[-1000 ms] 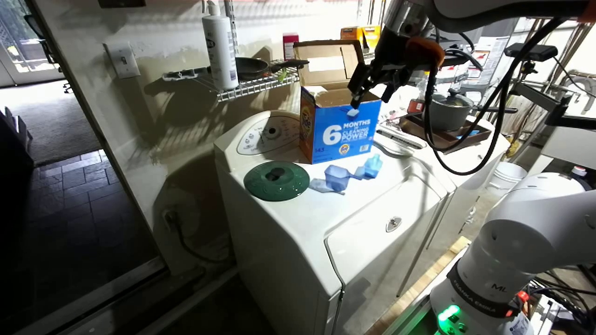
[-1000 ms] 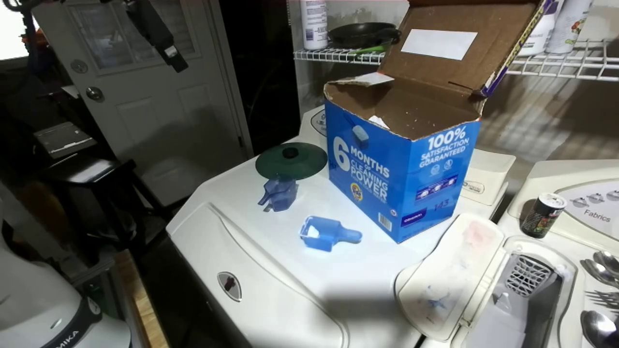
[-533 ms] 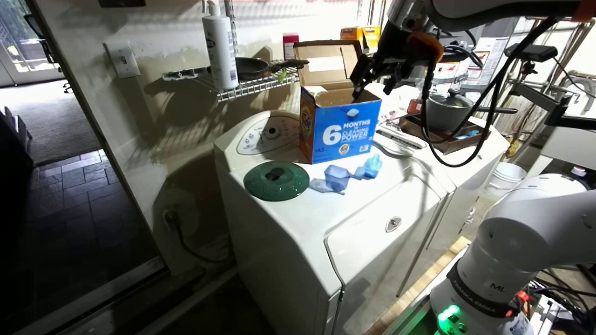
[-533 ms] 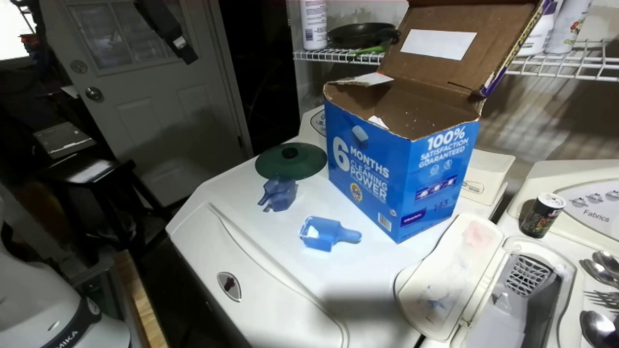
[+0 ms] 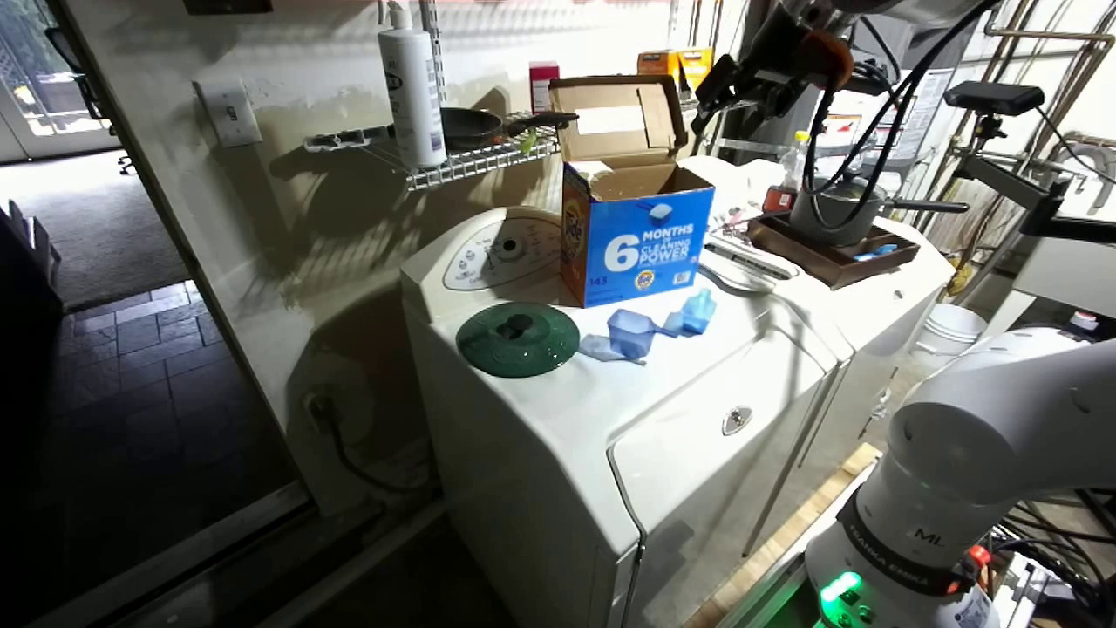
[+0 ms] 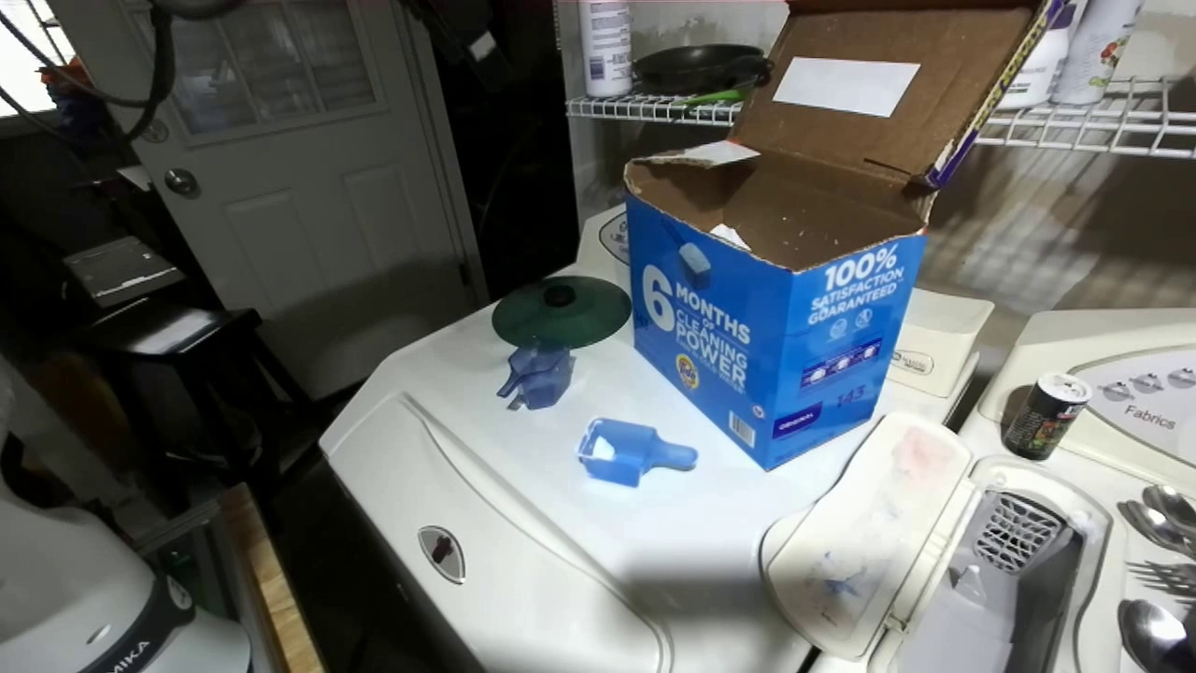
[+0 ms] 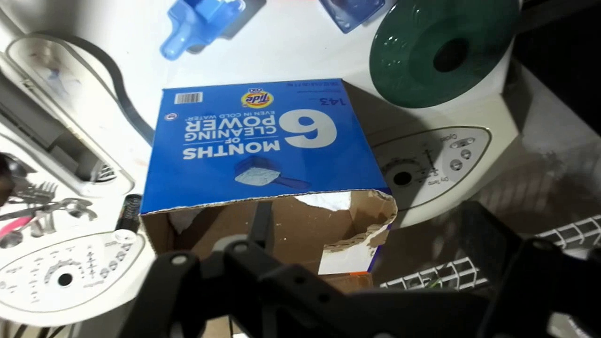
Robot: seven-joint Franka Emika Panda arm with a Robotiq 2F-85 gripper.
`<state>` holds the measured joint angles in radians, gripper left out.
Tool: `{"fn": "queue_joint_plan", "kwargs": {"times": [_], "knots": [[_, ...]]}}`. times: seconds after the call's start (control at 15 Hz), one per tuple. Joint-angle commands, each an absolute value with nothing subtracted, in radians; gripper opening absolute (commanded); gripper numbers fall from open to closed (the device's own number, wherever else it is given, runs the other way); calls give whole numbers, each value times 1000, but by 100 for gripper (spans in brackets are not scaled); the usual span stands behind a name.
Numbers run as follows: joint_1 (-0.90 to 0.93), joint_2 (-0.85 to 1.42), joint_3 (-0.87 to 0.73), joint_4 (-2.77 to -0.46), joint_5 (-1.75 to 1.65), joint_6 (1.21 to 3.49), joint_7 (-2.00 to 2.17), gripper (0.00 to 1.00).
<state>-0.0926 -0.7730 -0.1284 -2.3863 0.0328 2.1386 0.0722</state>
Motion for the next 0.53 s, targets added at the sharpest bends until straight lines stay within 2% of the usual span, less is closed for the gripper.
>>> {"fn": "queue_joint_plan", "kwargs": {"times": [0.0, 0.47], "knots": [[-4, -696, -262, -2326, 170, 2099, -105, 100], [-11, -620, -429, -2259, 309, 1830, -298, 100]]}}
